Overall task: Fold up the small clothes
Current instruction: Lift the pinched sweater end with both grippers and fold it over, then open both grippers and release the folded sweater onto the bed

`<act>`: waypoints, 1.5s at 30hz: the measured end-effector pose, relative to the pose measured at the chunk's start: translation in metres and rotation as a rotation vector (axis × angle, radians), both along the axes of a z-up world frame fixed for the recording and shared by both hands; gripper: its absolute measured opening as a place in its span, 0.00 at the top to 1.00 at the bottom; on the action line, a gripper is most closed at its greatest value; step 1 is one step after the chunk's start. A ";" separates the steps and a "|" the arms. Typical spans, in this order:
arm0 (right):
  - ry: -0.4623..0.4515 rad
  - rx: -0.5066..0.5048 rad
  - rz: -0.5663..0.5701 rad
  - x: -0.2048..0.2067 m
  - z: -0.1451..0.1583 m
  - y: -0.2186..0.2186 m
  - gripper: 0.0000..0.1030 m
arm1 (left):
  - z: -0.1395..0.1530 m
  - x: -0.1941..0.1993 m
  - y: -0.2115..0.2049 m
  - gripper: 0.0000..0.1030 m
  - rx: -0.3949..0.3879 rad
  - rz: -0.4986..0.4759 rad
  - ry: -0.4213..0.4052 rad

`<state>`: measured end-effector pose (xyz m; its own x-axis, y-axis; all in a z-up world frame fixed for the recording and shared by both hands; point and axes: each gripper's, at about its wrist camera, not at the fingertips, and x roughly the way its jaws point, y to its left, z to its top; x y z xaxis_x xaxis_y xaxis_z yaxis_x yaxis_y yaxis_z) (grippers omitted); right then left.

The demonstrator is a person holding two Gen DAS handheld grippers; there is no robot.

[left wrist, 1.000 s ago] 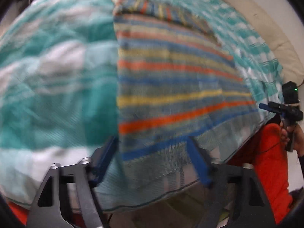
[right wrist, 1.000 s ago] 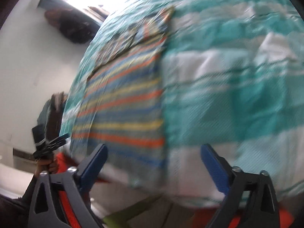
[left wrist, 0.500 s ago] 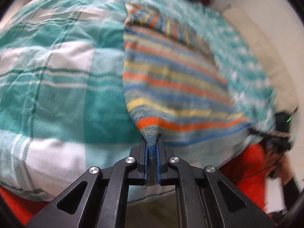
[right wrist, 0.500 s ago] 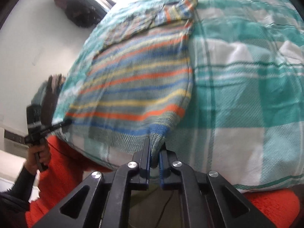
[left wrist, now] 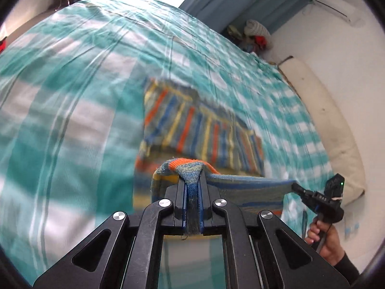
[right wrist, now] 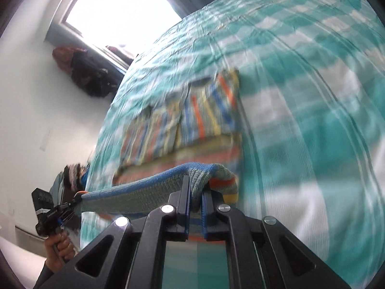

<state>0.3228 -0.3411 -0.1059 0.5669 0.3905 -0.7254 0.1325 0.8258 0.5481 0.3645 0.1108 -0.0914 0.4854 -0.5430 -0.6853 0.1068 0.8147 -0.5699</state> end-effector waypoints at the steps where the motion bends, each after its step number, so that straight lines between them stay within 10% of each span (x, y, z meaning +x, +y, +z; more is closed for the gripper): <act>1: 0.000 -0.003 -0.005 0.015 -0.001 -0.002 0.93 | -0.003 0.019 -0.003 0.95 0.003 0.007 0.003; 16: 0.058 -0.010 -0.040 0.181 -0.071 -0.028 0.93 | -0.070 0.184 -0.023 0.89 0.109 0.098 0.098; 19: 0.041 0.006 -0.084 0.191 -0.074 -0.035 0.82 | -0.074 0.199 -0.010 0.39 0.105 0.195 0.146; 20: 0.040 0.014 -0.103 0.193 -0.074 -0.038 0.64 | -0.074 0.201 -0.005 0.28 0.099 0.227 0.152; 22: 0.008 -0.003 -0.137 0.192 -0.064 -0.041 0.39 | -0.068 0.198 0.009 0.28 0.055 0.280 0.129; 31: -0.071 0.005 0.201 0.154 -0.038 0.017 0.40 | -0.057 0.099 -0.008 0.20 0.088 0.062 0.010; 38: 0.078 -0.171 0.322 0.067 -0.089 0.038 0.51 | -0.094 0.017 -0.050 0.16 0.482 -0.167 -0.047; 45: -0.076 -0.165 0.295 0.068 -0.035 0.037 0.37 | -0.041 -0.015 -0.095 0.14 0.409 -0.225 -0.144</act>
<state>0.3904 -0.3038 -0.1408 0.5016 0.4263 -0.7528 -0.1611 0.9010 0.4028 0.3499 0.0162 -0.1326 0.4927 -0.3456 -0.7986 0.3601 0.9165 -0.1744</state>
